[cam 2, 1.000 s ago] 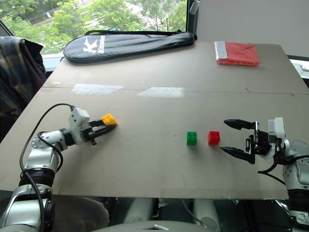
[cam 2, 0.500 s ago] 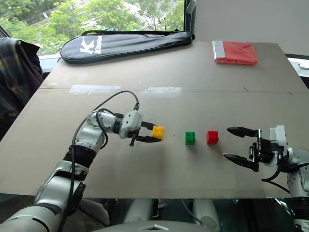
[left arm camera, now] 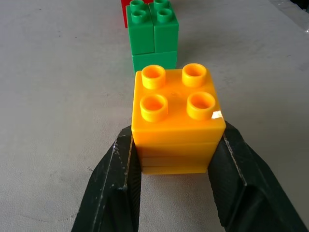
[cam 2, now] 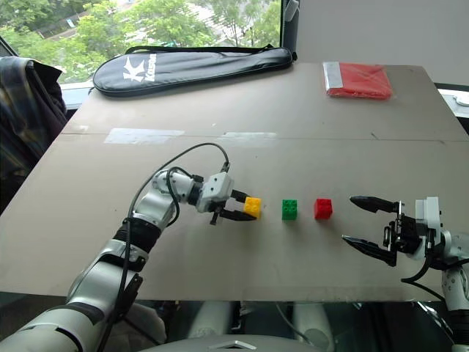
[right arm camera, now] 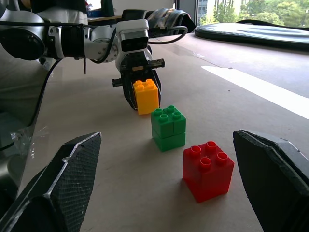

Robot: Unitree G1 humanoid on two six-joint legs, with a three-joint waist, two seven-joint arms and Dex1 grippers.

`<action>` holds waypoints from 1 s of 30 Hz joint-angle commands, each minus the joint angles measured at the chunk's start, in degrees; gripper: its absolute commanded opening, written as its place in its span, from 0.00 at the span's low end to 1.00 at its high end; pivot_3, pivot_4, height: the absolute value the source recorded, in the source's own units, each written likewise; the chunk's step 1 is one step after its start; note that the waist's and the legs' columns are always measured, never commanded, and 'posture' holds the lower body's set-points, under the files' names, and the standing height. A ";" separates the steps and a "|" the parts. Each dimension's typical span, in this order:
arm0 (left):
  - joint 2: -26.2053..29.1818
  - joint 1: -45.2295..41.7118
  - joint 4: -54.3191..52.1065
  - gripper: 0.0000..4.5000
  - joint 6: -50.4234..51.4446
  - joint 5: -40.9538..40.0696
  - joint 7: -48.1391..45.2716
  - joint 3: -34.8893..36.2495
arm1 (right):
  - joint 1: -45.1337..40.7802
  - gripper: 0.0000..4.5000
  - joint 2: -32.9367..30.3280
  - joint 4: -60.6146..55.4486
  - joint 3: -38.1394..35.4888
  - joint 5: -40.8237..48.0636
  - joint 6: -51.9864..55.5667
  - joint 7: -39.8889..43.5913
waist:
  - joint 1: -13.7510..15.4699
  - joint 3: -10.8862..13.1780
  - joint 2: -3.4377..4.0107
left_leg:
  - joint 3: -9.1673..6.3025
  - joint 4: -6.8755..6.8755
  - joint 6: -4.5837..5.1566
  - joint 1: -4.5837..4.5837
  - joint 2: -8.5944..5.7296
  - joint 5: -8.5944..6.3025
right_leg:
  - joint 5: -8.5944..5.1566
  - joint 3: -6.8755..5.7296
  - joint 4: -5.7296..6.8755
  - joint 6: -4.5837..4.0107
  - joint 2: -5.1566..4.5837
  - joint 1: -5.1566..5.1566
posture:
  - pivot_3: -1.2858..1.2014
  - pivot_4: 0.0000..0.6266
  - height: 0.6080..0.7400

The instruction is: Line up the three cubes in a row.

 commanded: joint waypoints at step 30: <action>-0.49 -0.61 12.20 0.98 -8.40 0.54 2.35 2.63 | -1.03 1.00 -0.67 -0.14 -2.22 0.33 -1.81 0.57 | 0.02 -0.24 0.30 | -0.01 0.10 0.01 0.18 0.00 0.01 | -0.12 0.01 0.07 -0.10 0.00 0.13 | 0.52 0.24 0.76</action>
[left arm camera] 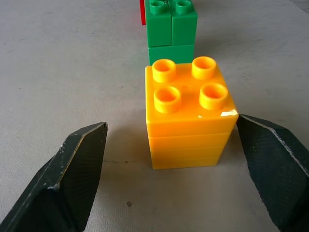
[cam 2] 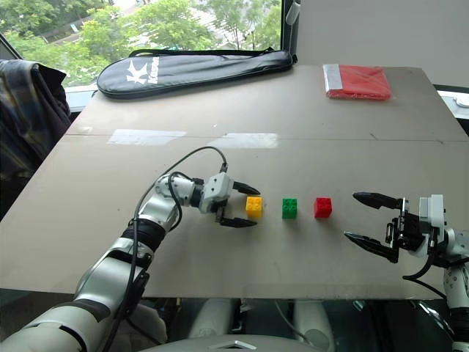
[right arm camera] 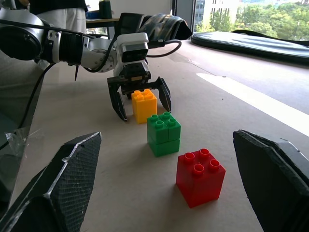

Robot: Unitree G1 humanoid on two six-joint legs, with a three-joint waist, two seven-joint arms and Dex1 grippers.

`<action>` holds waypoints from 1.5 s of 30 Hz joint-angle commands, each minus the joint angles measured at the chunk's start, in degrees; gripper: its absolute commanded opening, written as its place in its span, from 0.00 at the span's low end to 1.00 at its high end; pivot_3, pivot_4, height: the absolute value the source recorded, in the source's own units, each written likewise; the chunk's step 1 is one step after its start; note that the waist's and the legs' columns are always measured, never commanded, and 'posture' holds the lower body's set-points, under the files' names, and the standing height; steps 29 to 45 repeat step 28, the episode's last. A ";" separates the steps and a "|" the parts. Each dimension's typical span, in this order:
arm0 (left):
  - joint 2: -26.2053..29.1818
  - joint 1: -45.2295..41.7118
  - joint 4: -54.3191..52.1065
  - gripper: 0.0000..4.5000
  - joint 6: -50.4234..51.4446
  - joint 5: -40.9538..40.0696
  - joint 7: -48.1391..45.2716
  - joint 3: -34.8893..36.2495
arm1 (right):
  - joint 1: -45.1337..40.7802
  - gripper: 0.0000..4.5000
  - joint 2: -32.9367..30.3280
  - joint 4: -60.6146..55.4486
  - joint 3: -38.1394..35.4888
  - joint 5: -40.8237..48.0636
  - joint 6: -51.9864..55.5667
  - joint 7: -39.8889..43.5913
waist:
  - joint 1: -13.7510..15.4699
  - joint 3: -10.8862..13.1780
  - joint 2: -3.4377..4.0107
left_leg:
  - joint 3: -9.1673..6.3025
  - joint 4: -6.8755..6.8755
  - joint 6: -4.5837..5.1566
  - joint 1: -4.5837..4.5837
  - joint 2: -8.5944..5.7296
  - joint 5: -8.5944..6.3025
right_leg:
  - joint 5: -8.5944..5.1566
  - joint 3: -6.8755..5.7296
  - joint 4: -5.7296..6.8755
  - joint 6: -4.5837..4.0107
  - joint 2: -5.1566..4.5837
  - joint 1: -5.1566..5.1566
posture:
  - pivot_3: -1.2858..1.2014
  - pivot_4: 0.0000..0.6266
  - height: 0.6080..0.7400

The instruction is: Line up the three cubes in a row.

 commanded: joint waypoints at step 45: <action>8.33 51.40 -62.83 0.98 35.13 -12.02 35.39 21.13 | -2.77 1.00 0.22 14.34 1.50 -12.80 -3.37 -14.36 | -1.04 0.09 -0.04 | 0.17 -0.12 0.08 -0.08 0.11 -0.07 | -0.09 0.08 -0.06 0.11 -0.07 -0.21 | 0.52 0.24 0.76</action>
